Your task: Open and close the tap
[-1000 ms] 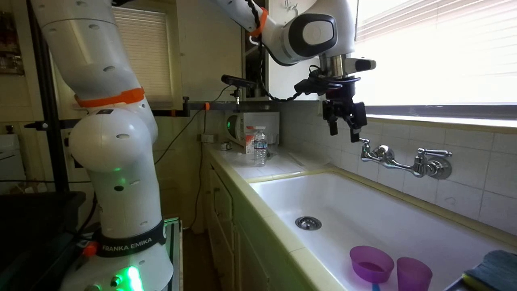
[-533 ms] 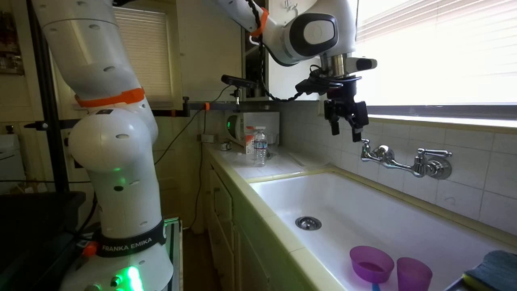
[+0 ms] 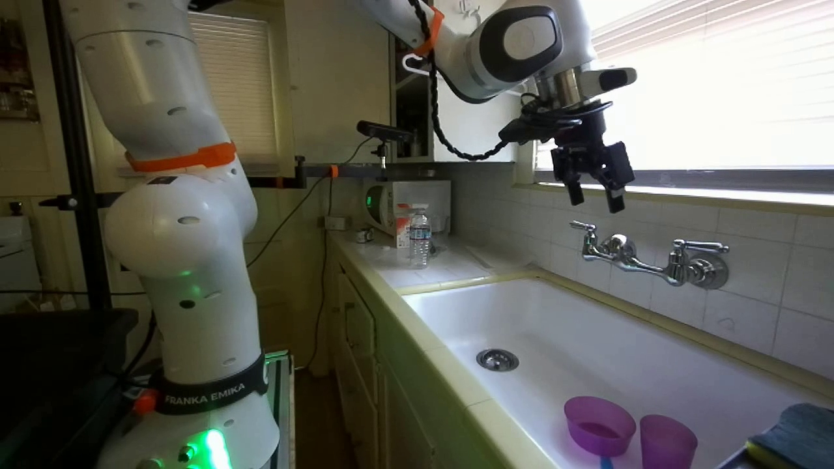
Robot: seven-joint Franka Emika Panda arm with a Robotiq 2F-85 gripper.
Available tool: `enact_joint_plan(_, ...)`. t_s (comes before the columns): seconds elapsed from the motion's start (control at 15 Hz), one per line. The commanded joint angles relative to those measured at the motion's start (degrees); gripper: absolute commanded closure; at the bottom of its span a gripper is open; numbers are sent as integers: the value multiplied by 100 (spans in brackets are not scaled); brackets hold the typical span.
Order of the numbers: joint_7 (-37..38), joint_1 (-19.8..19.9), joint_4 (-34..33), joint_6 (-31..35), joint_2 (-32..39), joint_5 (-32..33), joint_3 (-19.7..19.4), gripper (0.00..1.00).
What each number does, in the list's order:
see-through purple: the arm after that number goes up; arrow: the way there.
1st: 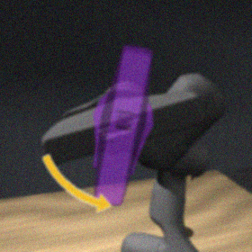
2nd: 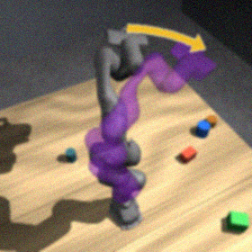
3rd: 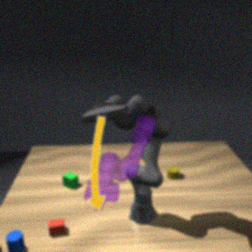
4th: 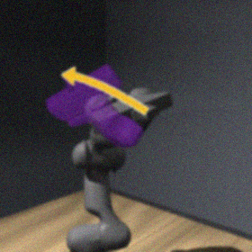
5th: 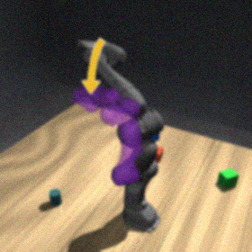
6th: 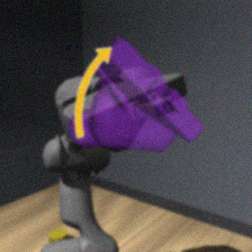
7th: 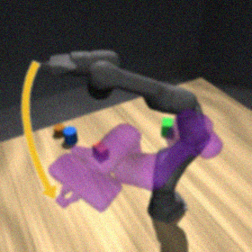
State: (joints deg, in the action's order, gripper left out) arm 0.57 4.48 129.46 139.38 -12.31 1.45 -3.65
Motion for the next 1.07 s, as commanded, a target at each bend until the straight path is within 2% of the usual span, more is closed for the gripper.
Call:
enact_joint_plan(0.0,80,125,-337,437,444,239,-45,0)
enact_joint_plan(0.47,27,253,-1009,672,1073,457,-173,0)
enact_joint_plan(1.0,-471,282,-1910,464,1799,196,-302,0)
